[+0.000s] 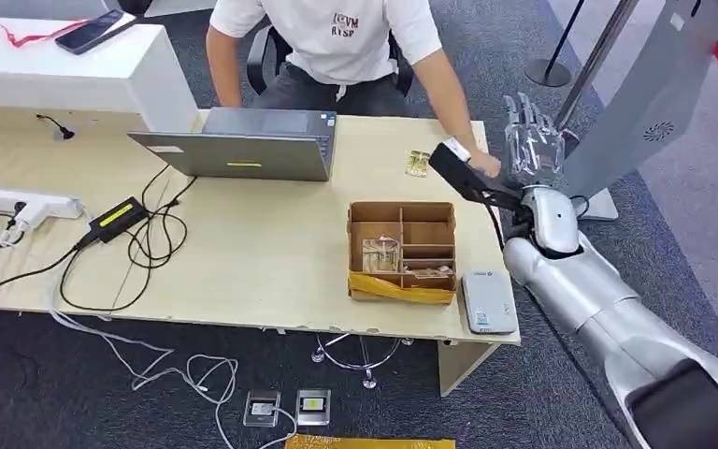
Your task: Pass the card to the sensor for recognition and then transmit it.
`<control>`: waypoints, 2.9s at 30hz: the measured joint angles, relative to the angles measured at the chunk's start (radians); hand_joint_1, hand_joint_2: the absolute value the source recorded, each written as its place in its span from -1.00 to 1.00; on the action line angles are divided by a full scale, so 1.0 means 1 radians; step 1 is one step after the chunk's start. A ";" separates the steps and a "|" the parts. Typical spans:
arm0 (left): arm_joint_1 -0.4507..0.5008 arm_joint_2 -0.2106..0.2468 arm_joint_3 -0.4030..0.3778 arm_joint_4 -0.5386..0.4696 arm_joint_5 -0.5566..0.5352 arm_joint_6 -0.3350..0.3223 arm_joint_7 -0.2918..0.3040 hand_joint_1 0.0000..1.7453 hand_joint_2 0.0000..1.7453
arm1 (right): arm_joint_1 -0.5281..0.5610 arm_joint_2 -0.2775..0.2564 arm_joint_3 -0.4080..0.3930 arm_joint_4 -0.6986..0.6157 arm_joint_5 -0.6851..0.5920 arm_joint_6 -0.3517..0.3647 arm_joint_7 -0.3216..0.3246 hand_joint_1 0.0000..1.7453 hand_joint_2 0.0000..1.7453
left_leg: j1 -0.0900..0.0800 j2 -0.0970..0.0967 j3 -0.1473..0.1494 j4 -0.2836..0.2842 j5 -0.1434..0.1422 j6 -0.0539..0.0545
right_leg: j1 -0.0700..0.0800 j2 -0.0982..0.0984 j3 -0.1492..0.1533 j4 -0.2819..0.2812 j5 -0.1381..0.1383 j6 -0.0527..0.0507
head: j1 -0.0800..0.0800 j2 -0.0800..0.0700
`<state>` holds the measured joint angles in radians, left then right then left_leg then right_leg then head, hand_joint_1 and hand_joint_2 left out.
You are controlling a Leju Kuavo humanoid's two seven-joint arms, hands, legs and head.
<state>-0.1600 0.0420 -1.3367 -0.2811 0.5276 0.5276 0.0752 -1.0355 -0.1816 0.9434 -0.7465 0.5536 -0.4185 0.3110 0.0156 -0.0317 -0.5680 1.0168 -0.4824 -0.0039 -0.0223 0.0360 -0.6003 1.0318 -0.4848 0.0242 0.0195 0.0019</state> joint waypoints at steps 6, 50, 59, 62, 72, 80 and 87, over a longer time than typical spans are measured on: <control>0.009 0.000 0.003 0.000 0.006 0.005 -0.018 -1.00 -1.00 | 0.125 -0.019 -0.057 -0.227 -0.115 0.018 -0.109 -1.00 1.00 | 0.000 0.000 0.000 0.000 0.000 0.000 | 0.000 0.000 0.000 0.000 0.000 0.000 | -0.001 0.000; 0.028 0.001 0.034 0.000 0.015 0.022 -0.024 -1.00 -1.00 | 0.575 -0.140 -0.070 -0.671 0.251 0.340 0.046 -1.00 1.00 | 0.000 0.000 0.000 0.000 -0.001 -0.001 | 0.000 0.000 0.000 -0.001 -0.001 0.000 | 0.000 0.000; 0.023 0.001 0.035 0.000 0.011 0.018 -0.018 -1.00 -1.00 | 0.557 -0.140 -0.074 -0.595 0.272 0.301 0.059 -1.00 1.00 | 0.000 0.000 0.000 0.000 -0.001 0.000 | 0.000 0.000 0.000 -0.001 -0.001 0.000 | 0.000 0.000; 0.023 0.001 0.036 0.000 0.010 0.019 -0.018 -1.00 -1.00 | 0.543 -0.140 -0.074 -0.559 0.268 0.289 0.058 -1.00 1.00 | 0.000 0.000 0.000 0.000 -0.001 0.000 | 0.000 0.000 0.000 -0.001 -0.001 0.000 | 0.000 0.000; 0.024 -0.001 0.046 0.000 0.010 0.019 -0.018 -1.00 -1.00 | 0.504 -0.116 -0.074 -0.496 0.310 0.236 0.054 -1.00 1.00 | 0.000 0.000 -0.001 0.000 -0.001 0.000 | 0.000 -0.001 0.000 -0.001 -0.001 0.000 | 0.000 0.000; 0.026 -0.001 0.048 0.000 0.016 0.026 -0.018 -1.00 -1.00 | 0.485 -0.091 -0.073 -0.467 0.314 0.235 0.040 -1.00 1.00 | 0.000 0.000 -0.001 0.000 -0.001 0.000 | 0.000 -0.001 0.000 -0.001 -0.001 0.000 | 0.000 0.000; 0.029 -0.001 0.048 0.000 0.018 0.028 -0.018 -1.00 -1.00 | 0.481 -0.072 -0.069 -0.443 0.310 0.235 0.024 -1.00 1.00 | 0.000 0.000 -0.001 0.000 -0.001 -0.001 | 0.000 -0.001 0.000 -0.001 -0.001 0.000 | 0.000 0.000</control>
<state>-0.1314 0.0408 -1.2882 -0.2815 0.5451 0.5558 0.0572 -0.5546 -0.2541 0.8743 -1.1891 0.8636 -0.1831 0.3353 0.0157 -0.0314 -0.5686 1.0166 -0.4830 -0.0044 -0.0221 0.0354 -0.6001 1.0312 -0.4854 0.0237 0.0195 0.0019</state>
